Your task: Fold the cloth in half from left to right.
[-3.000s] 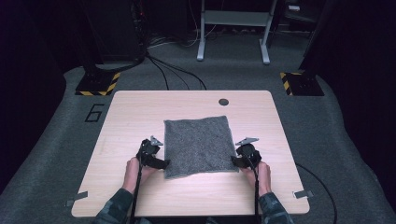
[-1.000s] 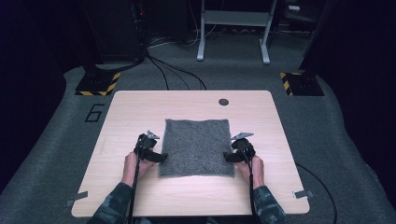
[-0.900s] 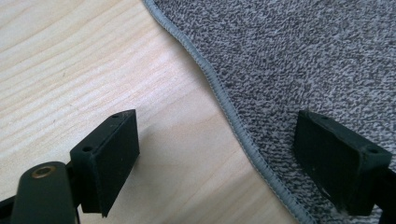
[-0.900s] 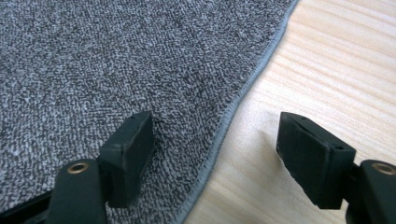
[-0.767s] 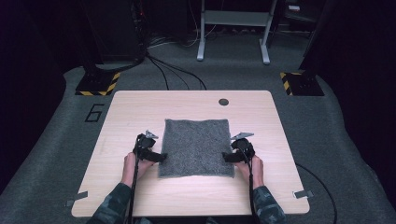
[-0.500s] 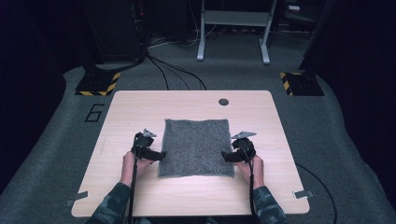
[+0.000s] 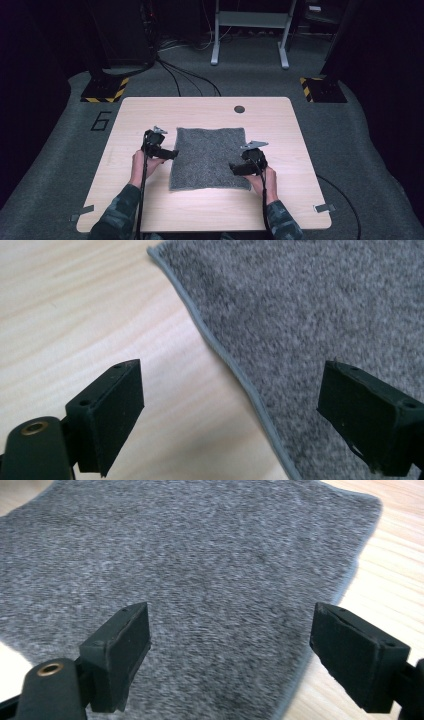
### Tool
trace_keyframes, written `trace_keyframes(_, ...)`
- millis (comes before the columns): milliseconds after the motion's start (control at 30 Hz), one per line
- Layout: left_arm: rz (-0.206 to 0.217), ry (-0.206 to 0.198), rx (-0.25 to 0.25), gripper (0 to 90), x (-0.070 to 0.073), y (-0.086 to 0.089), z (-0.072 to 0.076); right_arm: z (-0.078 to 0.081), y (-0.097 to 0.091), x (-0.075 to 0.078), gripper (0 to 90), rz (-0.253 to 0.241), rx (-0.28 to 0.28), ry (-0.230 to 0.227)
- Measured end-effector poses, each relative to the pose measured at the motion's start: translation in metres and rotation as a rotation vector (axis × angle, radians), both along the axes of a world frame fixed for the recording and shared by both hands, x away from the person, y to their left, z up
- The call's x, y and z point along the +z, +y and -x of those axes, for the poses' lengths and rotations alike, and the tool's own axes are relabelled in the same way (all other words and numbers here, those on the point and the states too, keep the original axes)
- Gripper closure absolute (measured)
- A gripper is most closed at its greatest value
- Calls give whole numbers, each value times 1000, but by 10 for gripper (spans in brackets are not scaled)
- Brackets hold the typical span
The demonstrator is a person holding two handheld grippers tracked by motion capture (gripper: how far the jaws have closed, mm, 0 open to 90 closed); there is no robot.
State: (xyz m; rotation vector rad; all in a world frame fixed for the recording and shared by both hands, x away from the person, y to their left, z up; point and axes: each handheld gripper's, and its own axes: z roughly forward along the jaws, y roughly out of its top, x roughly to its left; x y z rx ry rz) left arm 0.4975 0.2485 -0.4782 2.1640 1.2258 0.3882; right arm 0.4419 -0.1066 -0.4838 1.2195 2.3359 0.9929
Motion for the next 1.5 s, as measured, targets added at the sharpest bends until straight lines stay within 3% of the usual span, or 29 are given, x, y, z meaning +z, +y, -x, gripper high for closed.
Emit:
trace_keyframes(233,4,2,-9,101,8,-7,-22,2,12,2,147,-12,30,-7)
trace_keyframes(400,-19,0,-8,97,10,-13,-40,5,30,8,135,-12,70,-9)
trace_keyframes(533,-18,19,-12,93,10,-16,-49,7,43,9,133,-14,97,-7)
trace_keyframes(600,-26,-1,-10,93,11,-18,-52,8,50,8,130,-10,120,-2)
trace_keyframes(667,-40,9,-16,89,12,-18,-55,9,57,7,128,-5,135,2)
trace_keyframes(767,-9,16,-10,83,14,-18,-63,11,64,5,128,-8,140,9)
trace_keyframes(833,-29,6,-9,87,14,-19,-66,11,68,3,127,-5,160,16)
trace_keyframes(867,-25,26,-15,82,13,-19,-70,12,71,2,127,-6,163,17)
trace_keyframes(1000,-4,32,1,88,10,-20,-77,15,83,-2,130,-9,191,25)
trace_keyframes(1167,-31,28,13,101,6,-24,-87,17,95,-4,133,-5,228,29)
trace_keyframes(1333,-39,26,15,127,4,-28,-94,24,116,-8,138,1,266,43)
trace_keyframes(1367,-53,19,16,140,2,-29,-96,27,127,-9,138,8,289,53)
trace_keyframes(1500,-56,30,21,142,-5,-30,-99,29,138,-12,141,7,306,42)
